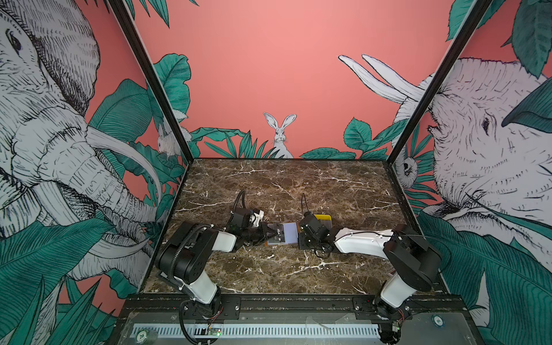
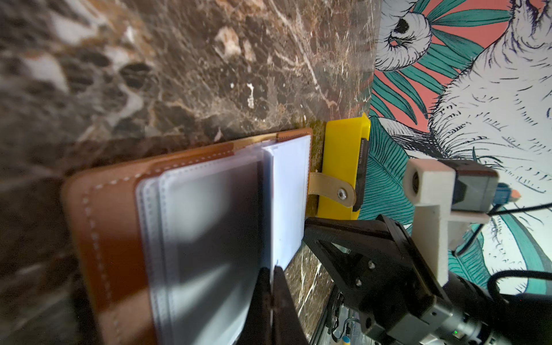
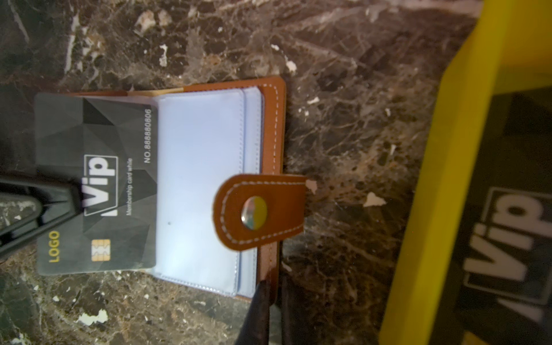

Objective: Put the credit cards into the card holder

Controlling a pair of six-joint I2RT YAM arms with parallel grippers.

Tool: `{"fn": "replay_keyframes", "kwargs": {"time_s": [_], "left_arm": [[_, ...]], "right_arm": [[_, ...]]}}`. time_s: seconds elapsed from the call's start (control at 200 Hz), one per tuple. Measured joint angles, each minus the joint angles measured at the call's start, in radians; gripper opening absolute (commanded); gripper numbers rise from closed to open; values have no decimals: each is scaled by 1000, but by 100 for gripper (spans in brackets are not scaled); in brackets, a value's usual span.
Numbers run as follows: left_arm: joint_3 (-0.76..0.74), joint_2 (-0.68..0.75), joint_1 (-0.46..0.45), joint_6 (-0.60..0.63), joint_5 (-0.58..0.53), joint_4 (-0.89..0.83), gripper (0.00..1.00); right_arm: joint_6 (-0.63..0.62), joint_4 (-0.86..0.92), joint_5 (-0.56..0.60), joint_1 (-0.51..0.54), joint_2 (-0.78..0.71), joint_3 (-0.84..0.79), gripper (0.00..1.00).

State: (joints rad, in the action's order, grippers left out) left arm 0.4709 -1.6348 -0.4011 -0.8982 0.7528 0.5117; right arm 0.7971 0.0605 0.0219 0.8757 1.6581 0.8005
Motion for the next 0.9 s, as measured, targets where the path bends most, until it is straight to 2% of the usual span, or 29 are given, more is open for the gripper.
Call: {"fn": "replay_keyframes", "kwargs": {"time_s": [0.9], "left_arm": [[21,-75,-2,-38,28,90,5]], "right_arm": [[2,-41,-38,0,8,-6,10]]}}
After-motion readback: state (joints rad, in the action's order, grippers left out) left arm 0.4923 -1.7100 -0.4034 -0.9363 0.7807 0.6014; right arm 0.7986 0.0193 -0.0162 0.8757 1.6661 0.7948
